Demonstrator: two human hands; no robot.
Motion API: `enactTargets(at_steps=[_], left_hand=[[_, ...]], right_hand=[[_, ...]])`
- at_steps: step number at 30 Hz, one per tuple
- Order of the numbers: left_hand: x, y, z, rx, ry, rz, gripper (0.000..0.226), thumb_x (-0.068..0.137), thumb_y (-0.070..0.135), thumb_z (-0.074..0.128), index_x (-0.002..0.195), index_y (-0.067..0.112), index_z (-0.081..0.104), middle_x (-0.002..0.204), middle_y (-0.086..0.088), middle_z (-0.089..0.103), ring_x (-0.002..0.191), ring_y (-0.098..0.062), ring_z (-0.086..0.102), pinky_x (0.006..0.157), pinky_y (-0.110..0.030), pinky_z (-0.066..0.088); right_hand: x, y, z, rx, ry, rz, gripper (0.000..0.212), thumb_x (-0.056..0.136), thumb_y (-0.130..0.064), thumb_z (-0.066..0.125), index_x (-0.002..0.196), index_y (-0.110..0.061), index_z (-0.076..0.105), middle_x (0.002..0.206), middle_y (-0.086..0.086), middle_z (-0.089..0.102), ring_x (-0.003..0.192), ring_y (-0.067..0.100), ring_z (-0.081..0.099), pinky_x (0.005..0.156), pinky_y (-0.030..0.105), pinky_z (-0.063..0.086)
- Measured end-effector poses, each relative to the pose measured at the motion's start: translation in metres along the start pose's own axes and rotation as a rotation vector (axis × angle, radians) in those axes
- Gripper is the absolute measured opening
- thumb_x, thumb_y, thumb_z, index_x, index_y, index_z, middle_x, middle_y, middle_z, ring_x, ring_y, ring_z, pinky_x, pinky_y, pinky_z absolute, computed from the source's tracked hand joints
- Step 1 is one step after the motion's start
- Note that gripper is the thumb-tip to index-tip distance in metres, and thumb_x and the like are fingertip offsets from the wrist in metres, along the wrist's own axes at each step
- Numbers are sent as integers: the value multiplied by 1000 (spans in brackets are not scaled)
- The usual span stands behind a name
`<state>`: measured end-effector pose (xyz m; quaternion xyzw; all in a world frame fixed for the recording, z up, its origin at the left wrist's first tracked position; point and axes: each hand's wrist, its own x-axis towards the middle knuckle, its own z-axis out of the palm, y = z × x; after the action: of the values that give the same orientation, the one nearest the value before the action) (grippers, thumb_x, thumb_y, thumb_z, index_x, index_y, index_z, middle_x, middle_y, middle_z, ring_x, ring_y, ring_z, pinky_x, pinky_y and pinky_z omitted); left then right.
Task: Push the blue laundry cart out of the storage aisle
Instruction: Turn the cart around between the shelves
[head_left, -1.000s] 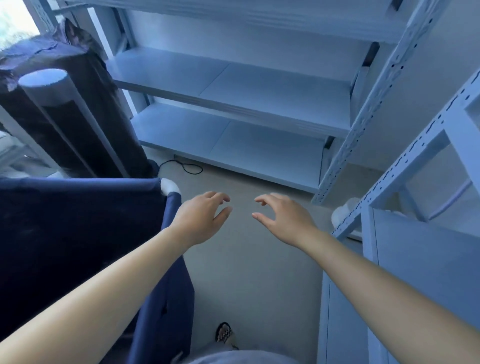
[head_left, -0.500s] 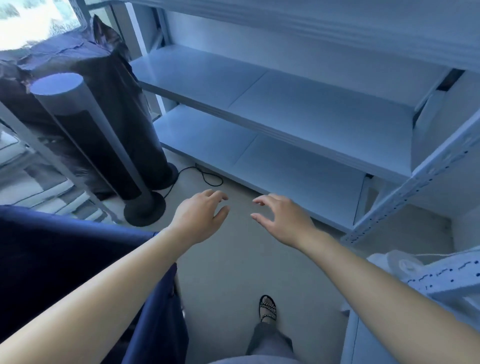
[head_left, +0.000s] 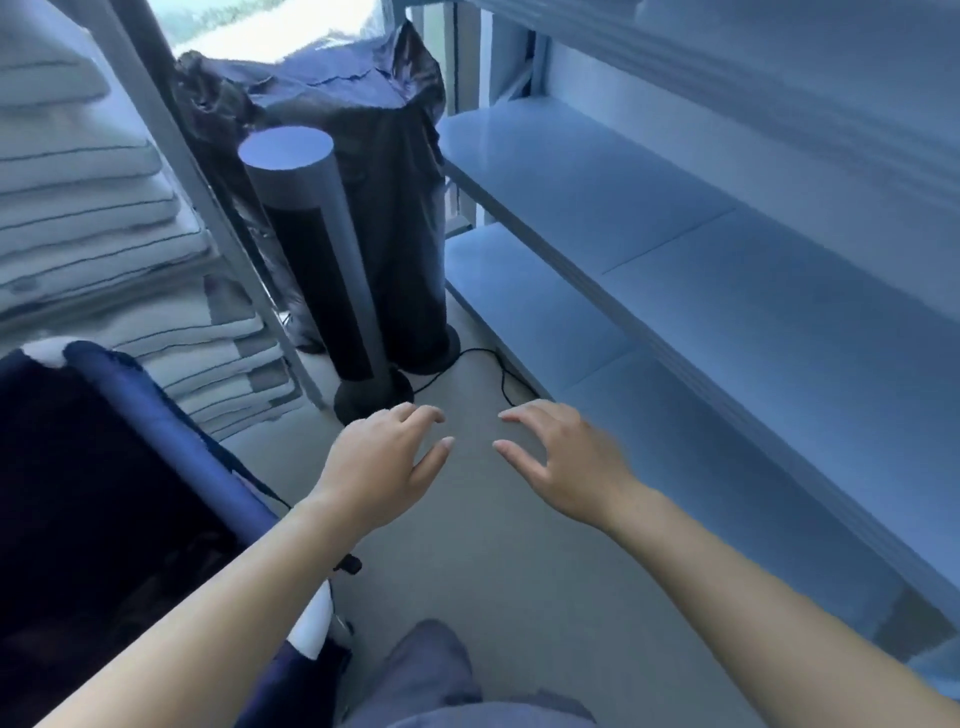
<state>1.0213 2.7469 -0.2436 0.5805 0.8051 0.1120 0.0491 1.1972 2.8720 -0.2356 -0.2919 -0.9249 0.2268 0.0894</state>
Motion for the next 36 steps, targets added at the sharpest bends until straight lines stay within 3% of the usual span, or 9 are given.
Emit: enactTargets(at_steps=[4, 17, 26, 36], left_hand=[[20, -46, -7, 17, 19, -159, 45, 94, 49, 38, 130, 25, 50, 121, 3, 62, 105, -19, 60, 80, -33, 49], [45, -188, -34, -29, 102, -671, 44, 94, 49, 38, 131, 27, 48, 127, 6, 58, 114, -17, 55, 90, -35, 45], [14, -234, -45, -46, 176, -1062, 42, 95, 47, 40, 129, 24, 50, 127, 3, 58, 109, -19, 58, 87, -38, 49], [54, -254, -37, -113, 247, -1506, 40, 95, 45, 39, 130, 26, 47, 128, 5, 55, 109, -19, 56, 85, -39, 49]], right_hand=[[79, -16, 13, -8, -105, -160, 39, 93, -47, 45, 124, -25, 53, 126, -8, 55, 116, 13, 49, 91, 31, 45], [278, -123, 72, -30, -354, -581, 41, 93, -49, 44, 127, -26, 51, 128, -9, 52, 112, 14, 51, 86, 32, 48], [354, -203, 131, 1, -569, -940, 41, 93, -51, 42, 125, -27, 51, 128, -8, 52, 117, 15, 49, 89, 36, 48], [443, -254, 173, 8, -815, -1313, 39, 94, -47, 43, 125, -25, 51, 127, -9, 52, 114, 14, 51, 86, 32, 46]])
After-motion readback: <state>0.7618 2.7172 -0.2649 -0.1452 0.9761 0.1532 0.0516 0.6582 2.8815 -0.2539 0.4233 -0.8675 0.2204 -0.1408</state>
